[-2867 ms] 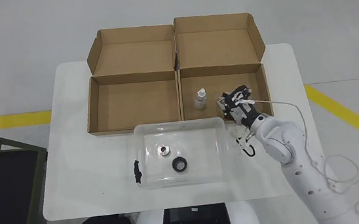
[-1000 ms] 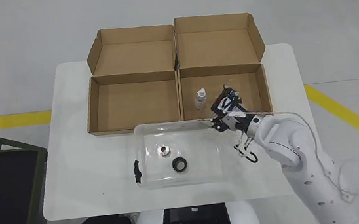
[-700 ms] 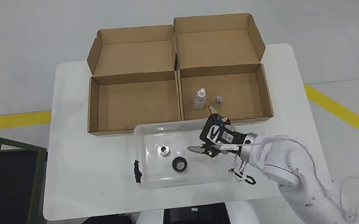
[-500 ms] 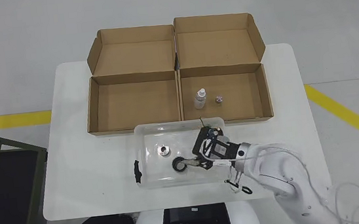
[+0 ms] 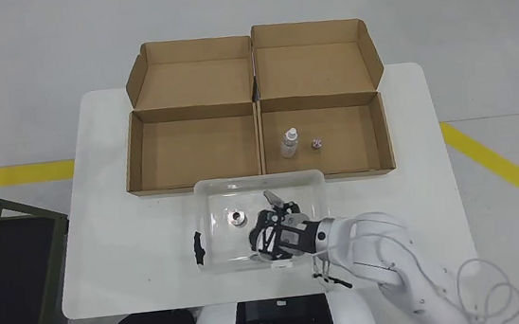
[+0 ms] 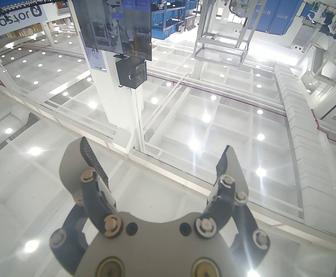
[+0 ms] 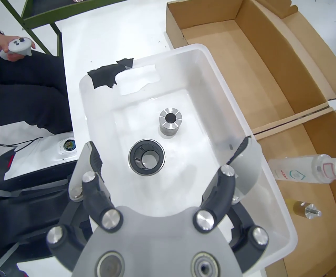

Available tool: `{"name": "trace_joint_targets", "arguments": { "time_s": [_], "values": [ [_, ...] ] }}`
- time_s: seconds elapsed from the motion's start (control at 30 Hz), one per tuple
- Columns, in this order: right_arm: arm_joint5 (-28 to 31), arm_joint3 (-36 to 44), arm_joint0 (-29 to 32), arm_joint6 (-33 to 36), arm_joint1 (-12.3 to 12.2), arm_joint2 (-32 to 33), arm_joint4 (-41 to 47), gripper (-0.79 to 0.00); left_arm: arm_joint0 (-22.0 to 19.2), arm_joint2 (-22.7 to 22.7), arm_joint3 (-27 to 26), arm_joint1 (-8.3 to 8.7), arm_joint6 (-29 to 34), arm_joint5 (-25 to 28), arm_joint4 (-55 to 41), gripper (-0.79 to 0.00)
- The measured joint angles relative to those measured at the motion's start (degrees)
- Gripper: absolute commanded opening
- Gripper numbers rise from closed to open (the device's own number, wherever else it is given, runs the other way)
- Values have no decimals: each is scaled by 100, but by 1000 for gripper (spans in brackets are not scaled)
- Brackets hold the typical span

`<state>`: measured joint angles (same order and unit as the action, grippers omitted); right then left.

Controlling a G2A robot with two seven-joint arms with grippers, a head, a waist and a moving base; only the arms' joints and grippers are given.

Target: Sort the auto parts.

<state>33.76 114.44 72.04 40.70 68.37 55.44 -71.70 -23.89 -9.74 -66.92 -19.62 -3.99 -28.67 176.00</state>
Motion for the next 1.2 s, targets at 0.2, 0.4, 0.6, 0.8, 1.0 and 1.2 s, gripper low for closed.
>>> {"name": "trace_joint_targets", "arguments": {
  "time_s": [0.2, 0.4, 0.6, 0.8, 1.0, 1.2],
  "values": [
    [112, -243, -231, 236, 21, -153, 166, -111, 0, 0, 0, 0, 0, 0, 0, 0],
    [195, -447, -449, 400, 36, -231, 395, -102, 0, 0, 0, 0, 0, 0, 0, 0],
    [365, -565, -622, 615, 33, -295, 592, -105, 0, 0, 0, 0, 0, 0, 0, 0],
    [445, -686, -716, 736, 13, -295, 667, -132, 0, 0, 0, 0, 0, 0, 0, 0],
    [511, -815, -777, 782, -4, -326, 697, -139, 0, 0, 0, 0, 0, 0, 0, 0],
    [507, -1010, -870, 724, 5, -448, 673, -148, 0, 0, 0, 0, 0, 0, 0, 0]
  ]
}}
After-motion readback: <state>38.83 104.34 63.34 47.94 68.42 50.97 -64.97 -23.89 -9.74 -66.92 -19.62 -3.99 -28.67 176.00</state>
